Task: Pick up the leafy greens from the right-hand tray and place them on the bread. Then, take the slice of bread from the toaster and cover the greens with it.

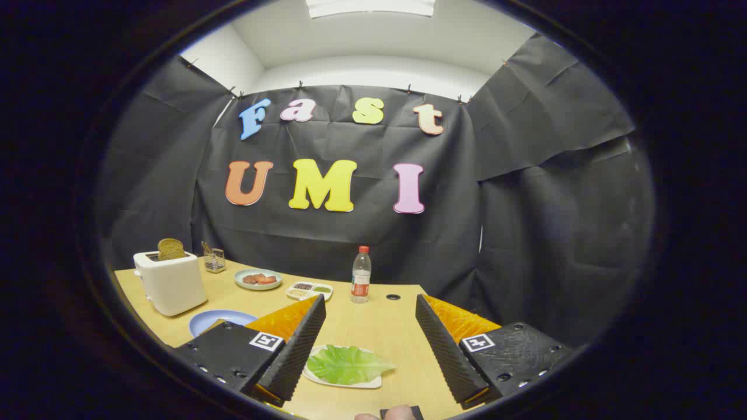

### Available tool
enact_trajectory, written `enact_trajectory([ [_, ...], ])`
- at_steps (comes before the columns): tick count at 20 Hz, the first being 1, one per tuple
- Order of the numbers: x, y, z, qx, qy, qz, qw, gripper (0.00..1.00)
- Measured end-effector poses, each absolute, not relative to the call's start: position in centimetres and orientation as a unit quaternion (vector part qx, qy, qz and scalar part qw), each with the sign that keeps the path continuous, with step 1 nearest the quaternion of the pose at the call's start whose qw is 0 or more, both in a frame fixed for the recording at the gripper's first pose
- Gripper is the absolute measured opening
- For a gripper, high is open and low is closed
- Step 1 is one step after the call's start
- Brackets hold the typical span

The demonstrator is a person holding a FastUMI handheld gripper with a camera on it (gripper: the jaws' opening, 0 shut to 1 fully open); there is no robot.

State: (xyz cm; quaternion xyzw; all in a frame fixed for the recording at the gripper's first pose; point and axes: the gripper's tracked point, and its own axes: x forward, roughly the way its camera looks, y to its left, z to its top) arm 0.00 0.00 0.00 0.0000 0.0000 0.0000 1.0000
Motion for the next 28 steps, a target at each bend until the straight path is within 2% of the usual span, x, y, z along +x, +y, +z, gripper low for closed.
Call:
enact_trajectory([
  [6,-1.5,-0.5,0.1,0.001,-0.003,-0.02,1.0,0.95],
  [16,-2.3,-0.6,-1.9,0.0,0.021,-0.008,1.0,0.95],
  [21,-0.4,1.1,-5.2,-0.02,0.08,0.025,0.996,0.95],
  [28,6.7,4.1,-14.0,-0.07,0.232,0.078,0.967,0.95],
])
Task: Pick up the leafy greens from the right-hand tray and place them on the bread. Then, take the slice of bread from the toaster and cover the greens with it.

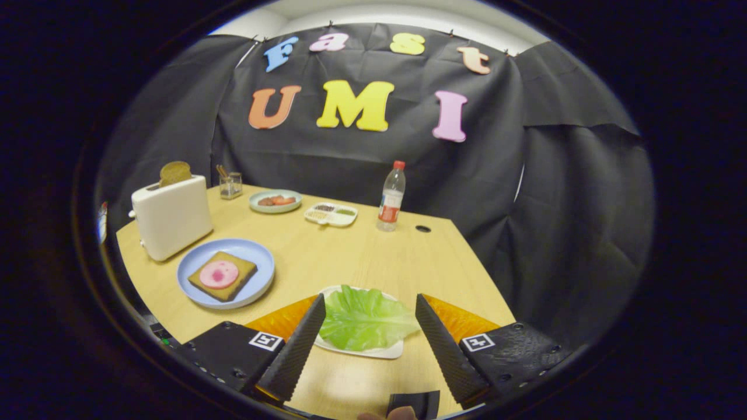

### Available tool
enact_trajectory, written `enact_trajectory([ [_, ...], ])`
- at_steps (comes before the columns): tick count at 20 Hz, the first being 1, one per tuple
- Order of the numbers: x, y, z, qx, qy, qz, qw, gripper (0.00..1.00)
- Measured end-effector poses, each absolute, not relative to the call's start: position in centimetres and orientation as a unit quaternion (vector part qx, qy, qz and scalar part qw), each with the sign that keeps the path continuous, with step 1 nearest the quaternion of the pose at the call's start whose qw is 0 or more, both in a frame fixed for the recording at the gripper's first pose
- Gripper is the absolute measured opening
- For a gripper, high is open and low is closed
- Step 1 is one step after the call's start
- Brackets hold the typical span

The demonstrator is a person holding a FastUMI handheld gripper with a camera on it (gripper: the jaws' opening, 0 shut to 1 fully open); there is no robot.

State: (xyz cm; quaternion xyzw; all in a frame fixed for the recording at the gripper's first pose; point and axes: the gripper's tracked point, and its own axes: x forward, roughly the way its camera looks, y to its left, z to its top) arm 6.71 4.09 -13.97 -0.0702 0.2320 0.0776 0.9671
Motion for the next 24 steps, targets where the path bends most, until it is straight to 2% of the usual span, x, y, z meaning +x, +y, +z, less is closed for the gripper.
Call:
enact_trajectory([
  [5,10.1,6.2,-18.4,-0.083,0.314,0.105,0.94,0.96],
  [14,11.2,5.9,-22.0,-0.031,0.378,0.129,0.916,0.97],
  [15,11.1,5.8,-22.3,-0.025,0.381,0.131,0.915,0.95],
  [19,11.3,5.7,-22.2,-0.021,0.375,0.135,0.917,0.4],
  [20,11.6,5.8,-21.9,-0.019,0.368,0.139,0.919,0.35],
  [21,11.3,5.6,-22.0,-0.012,0.371,0.132,0.919,0.01],
  [24,11.7,5.8,-21.3,-0.005,0.36,0.127,0.924,0.01],
])
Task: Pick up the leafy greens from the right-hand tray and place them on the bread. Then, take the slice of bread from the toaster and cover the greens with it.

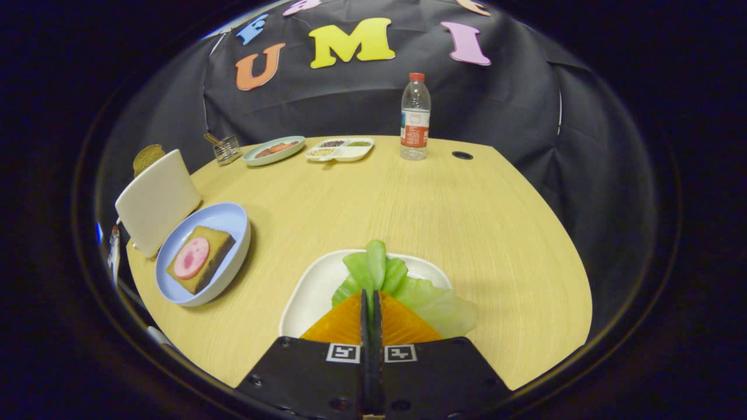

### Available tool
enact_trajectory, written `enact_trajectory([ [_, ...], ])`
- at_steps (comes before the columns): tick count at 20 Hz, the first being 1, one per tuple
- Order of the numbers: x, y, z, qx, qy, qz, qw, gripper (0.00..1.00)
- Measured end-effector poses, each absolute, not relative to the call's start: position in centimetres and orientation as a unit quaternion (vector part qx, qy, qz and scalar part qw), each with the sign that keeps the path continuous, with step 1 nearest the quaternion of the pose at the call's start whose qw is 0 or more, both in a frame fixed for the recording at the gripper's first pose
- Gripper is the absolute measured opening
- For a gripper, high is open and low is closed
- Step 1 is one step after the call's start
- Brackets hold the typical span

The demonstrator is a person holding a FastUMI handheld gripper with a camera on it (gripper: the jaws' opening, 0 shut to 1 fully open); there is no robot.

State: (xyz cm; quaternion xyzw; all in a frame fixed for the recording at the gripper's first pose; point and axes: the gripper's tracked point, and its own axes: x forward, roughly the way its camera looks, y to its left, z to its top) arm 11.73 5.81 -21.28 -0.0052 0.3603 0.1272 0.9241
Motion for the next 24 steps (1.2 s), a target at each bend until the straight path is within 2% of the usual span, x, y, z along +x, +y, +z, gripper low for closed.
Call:
enact_trajectory([
  [14,10.0,11.6,-10.0,0.014,0.248,0.16,0.955,0.0],
  [24,10.1,20.1,-7.3,-0.031,0.206,0.181,0.961,0.0],
])
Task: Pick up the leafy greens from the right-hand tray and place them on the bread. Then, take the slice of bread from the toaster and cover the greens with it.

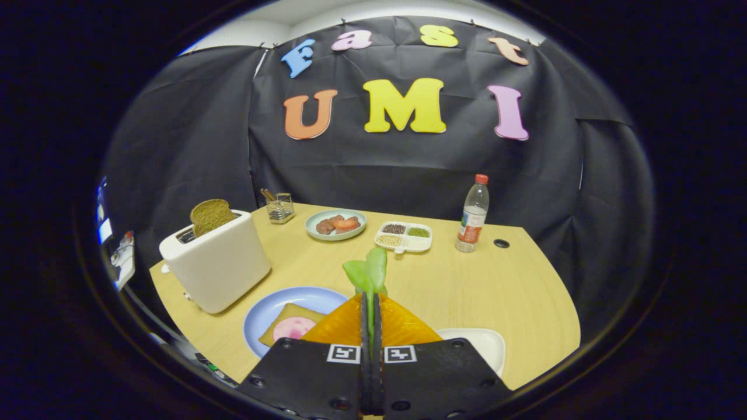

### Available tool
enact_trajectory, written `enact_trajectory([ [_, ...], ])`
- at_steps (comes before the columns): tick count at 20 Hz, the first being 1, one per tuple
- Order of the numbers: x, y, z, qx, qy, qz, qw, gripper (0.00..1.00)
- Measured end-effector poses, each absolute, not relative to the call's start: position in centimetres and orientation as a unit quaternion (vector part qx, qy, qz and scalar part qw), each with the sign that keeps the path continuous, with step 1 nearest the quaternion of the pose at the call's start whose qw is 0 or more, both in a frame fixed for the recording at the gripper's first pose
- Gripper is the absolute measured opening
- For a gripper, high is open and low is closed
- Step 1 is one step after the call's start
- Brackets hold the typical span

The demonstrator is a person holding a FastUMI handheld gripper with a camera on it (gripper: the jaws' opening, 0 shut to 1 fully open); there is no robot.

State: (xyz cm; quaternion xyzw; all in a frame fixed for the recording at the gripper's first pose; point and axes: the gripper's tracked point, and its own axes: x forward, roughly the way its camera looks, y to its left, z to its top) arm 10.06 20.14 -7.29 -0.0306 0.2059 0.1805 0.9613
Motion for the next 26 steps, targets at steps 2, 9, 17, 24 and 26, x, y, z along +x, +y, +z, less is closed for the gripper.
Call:
enact_trajectory([
  [2,10.9,21.0,-7.6,-0.056,0.201,0.168,0.964,0.0],
  [9,11.2,24.9,-10.3,-0.127,0.199,0.152,0.96,0.0],
  [17,9.7,28.6,-12.7,-0.126,0.221,0.174,0.951,0.0],
  [24,7.9,31.3,-13.8,-0.078,0.255,0.224,0.937,0.2],
  [26,7.7,31.6,-13.9,-0.07,0.259,0.229,0.936,0.28],
])
